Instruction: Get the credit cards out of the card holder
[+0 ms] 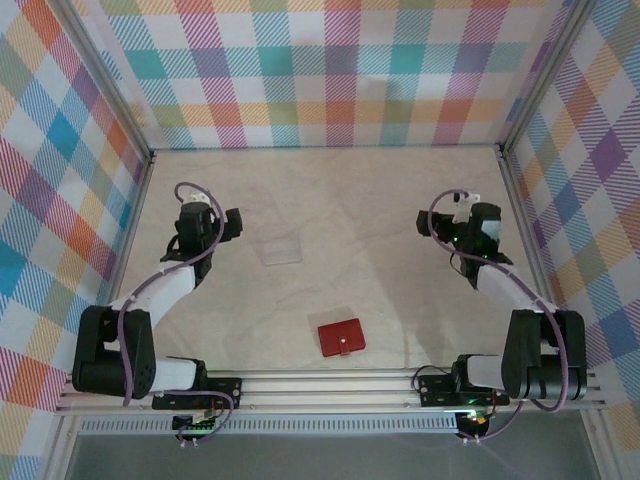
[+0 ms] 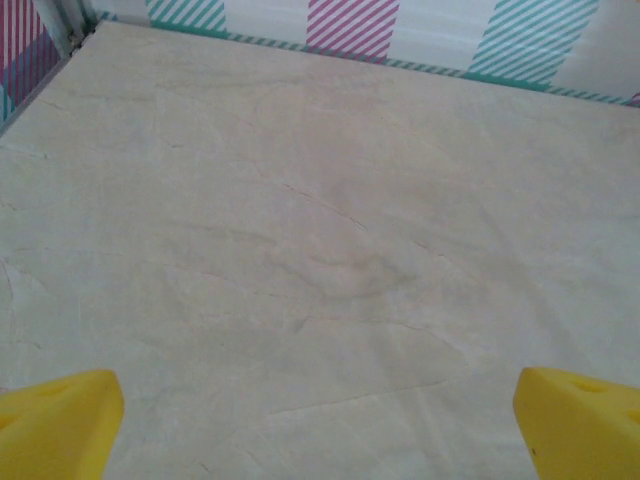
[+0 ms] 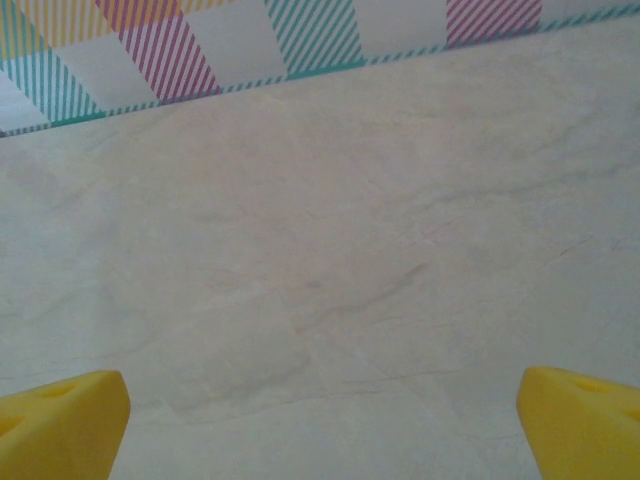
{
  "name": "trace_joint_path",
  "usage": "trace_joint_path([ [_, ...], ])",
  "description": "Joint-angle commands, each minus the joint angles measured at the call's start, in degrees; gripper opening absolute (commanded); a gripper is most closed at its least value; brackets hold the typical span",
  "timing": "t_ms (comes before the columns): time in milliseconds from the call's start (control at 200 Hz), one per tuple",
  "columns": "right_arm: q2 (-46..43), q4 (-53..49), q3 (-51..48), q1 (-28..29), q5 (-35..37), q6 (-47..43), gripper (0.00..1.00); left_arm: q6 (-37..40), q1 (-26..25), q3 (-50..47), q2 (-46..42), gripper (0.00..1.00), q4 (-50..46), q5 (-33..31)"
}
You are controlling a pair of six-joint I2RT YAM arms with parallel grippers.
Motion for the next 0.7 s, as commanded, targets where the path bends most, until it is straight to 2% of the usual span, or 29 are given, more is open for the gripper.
trace_joint_path([
  [0, -0.4, -18.4, 4.4, 1.0, -4.9, 7.9, 0.95, -6.3, -1.4, 5.0, -1.5, 1.00, -17.2, 1.1],
  [135, 0.7, -26.1, 8.2, 2.9, -8.2, 11.0, 0.89, -11.1, -2.7, 10.9, 0.7, 0.92, -27.9, 8.1],
  [370, 1.1, -30.1, 10.7, 7.3, -9.1, 12.1, 0.88, -16.8, -8.6, 19.8, 8.8, 0.82, -37.7, 12.6],
  [450, 1.3, -30.2, 11.4, 8.1, -9.2, 12.2, 0.88, -17.9, -10.4, 21.7, 11.1, 0.72, -39.0, 12.4],
  [530, 2.0, -31.3, 12.6, 8.8, -9.1, 11.7, 0.88, -18.3, -11.1, 24.5, 14.0, 0.55, -41.0, 12.9],
  [695, 1.8, -33.2, 13.7, 9.9, -8.5, 10.8, 0.88, -18.8, -11.2, 29.1, 19.2, 0.40, -44.4, 12.2],
])
